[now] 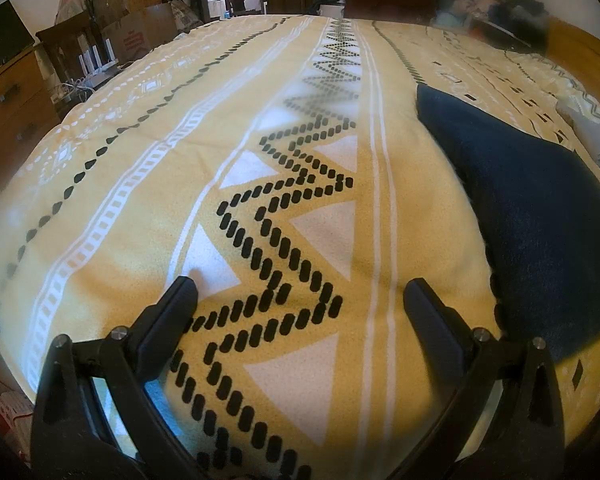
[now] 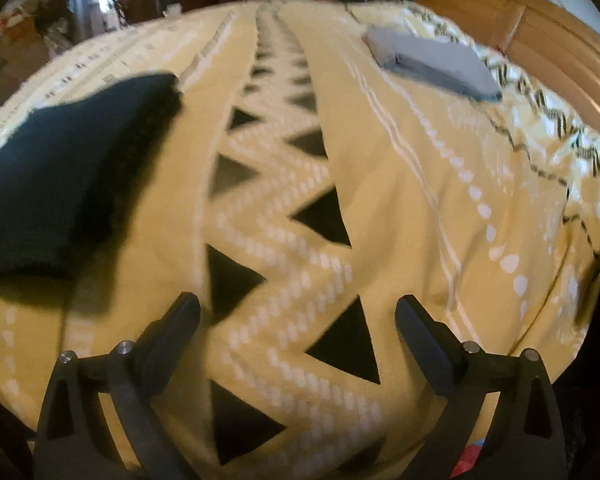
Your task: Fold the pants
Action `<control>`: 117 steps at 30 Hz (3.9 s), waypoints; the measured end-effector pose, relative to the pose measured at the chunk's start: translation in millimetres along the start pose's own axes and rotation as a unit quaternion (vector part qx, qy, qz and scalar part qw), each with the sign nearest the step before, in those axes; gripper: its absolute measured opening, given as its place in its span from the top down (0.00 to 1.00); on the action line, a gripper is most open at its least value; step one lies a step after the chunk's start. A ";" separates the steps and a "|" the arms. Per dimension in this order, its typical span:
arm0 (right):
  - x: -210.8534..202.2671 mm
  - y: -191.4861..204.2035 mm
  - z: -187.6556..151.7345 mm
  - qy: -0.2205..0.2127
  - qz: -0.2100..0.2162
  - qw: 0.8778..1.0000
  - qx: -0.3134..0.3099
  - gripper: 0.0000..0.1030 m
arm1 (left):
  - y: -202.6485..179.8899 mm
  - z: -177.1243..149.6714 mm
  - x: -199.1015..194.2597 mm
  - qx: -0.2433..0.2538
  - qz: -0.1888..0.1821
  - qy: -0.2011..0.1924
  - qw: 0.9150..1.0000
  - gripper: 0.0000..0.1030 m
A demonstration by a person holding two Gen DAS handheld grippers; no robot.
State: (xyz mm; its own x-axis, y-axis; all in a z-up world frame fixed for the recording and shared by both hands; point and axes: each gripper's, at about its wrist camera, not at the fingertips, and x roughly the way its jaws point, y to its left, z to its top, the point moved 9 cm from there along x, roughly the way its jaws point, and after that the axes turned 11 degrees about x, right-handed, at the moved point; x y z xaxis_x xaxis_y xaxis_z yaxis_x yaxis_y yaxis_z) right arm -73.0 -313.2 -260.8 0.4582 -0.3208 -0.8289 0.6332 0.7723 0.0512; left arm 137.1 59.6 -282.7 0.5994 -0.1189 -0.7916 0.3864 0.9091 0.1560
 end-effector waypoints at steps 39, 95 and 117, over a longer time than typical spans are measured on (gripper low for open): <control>43.0 21.9 0.5 0.071 0.041 0.997 -0.002 0.00 | 5.0 8.5 4.7 -0.039 -0.025 -0.013 0.999 0.00; -213.7 162.6 102.1 -0.100 0.119 0.988 -0.005 0.00 | -95.6 100.7 -197.4 0.040 -0.019 -0.124 0.991 0.00; -190.6 144.1 83.7 -0.066 0.102 0.993 0.000 0.00 | -120.8 95.2 -183.0 0.059 -0.036 -0.077 0.995 0.00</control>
State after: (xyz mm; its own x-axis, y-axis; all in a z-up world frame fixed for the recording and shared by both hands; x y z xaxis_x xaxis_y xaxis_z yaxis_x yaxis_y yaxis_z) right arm -16.9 -186.7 -48.7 0.6550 -0.2258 -0.7211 0.5179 0.8290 0.2109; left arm 47.5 -66.4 -100.5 0.6637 -0.2501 -0.7050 0.5066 0.8437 0.1776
